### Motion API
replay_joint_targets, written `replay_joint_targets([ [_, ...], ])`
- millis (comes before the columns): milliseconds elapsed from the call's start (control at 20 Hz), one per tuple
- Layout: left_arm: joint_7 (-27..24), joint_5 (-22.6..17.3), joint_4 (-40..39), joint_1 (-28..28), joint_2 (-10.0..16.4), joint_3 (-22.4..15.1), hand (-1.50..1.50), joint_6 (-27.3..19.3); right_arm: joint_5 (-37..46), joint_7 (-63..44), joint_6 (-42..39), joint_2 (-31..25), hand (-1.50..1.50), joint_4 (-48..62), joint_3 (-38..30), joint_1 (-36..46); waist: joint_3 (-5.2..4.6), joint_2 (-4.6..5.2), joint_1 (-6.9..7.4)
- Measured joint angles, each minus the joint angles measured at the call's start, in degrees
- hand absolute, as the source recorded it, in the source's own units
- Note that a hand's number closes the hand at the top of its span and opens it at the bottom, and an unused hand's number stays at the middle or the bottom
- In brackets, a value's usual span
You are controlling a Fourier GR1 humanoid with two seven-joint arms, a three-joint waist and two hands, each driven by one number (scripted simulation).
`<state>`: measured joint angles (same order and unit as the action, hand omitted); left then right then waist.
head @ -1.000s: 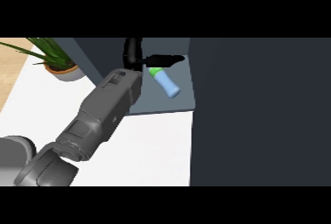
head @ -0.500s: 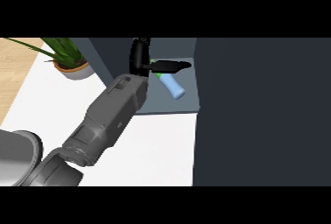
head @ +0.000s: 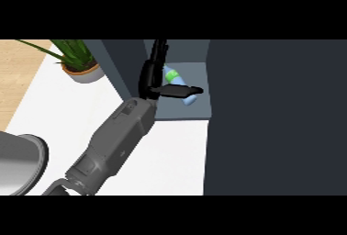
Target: Pick up the bottled water, place it into the cabinet and close the cabinet
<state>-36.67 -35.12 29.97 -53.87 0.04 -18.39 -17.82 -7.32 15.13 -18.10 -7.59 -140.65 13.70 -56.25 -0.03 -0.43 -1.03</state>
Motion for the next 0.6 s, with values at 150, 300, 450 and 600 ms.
replay_joint_targets([
  [150, 0.37, -2.41, 6.97, 4.9, -0.03, -3.8, -1.5, 1.14, 0.55, -0.4, 0.37, 0.17, -1.5, -0.09, 1.13, -0.03, -0.01, -0.06, 0.23],
  [300, 0.55, -3.04, 14.08, 9.92, -0.03, -7.31, -1.5, 1.59, 1.2, -0.36, 0.82, 0.38, -1.5, -0.34, 1.9, -0.58, -0.01, -0.12, 0.6],
  [450, 0.78, -2.66, 21.24, 15.19, 0.24, -10.06, -1.5, 1.48, 1.65, -0.07, 1.12, 0.3, -1.5, -0.73, 2.34, -1.75, 0.0, -0.14, 0.89],
  [600, 1.67, -1.9, 28.22, 20.26, 1.32, -12.04, -1.5, 2.02, 2.38, -0.42, 1.51, -0.03, -1.5, -0.99, 2.47, -1.32, 0.0, -0.1, 1.26],
])
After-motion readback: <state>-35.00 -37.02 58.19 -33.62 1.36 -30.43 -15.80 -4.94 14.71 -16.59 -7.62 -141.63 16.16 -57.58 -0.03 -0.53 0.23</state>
